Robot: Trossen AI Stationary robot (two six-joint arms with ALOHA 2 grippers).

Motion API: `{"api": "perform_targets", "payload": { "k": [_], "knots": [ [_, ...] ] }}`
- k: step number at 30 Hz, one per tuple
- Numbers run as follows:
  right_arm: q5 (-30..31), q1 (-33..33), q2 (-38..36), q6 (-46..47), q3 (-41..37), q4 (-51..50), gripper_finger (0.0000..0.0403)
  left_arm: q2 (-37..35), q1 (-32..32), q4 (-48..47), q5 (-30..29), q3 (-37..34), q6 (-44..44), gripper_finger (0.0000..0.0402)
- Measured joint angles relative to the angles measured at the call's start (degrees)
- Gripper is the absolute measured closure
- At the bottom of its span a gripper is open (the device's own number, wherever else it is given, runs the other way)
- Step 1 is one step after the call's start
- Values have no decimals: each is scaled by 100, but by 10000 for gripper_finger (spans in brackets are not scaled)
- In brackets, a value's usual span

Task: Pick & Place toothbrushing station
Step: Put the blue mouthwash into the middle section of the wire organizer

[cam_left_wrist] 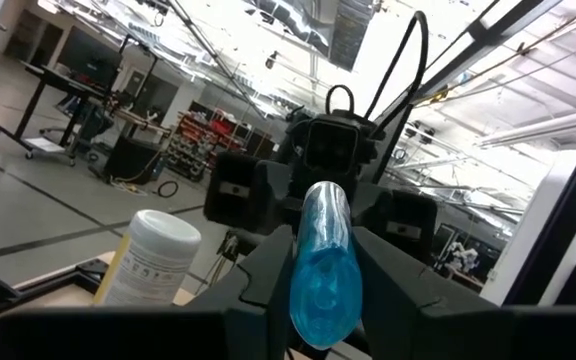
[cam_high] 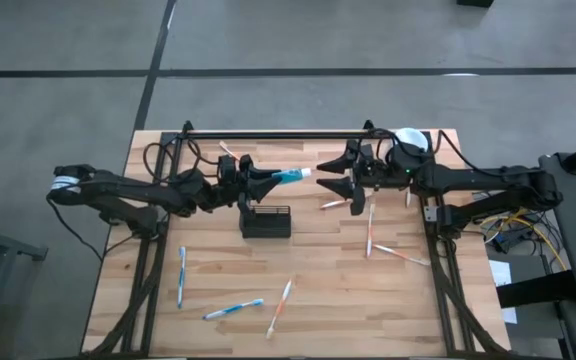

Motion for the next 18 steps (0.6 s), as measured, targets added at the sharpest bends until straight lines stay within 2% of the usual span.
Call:
{"api": "perform_targets", "payload": {
  "k": [18],
  "knots": [
    [99, -4, 57, 327, 0, 138, 202, -5, 0, 9, 2, -2, -13, 307]
  ]
}}
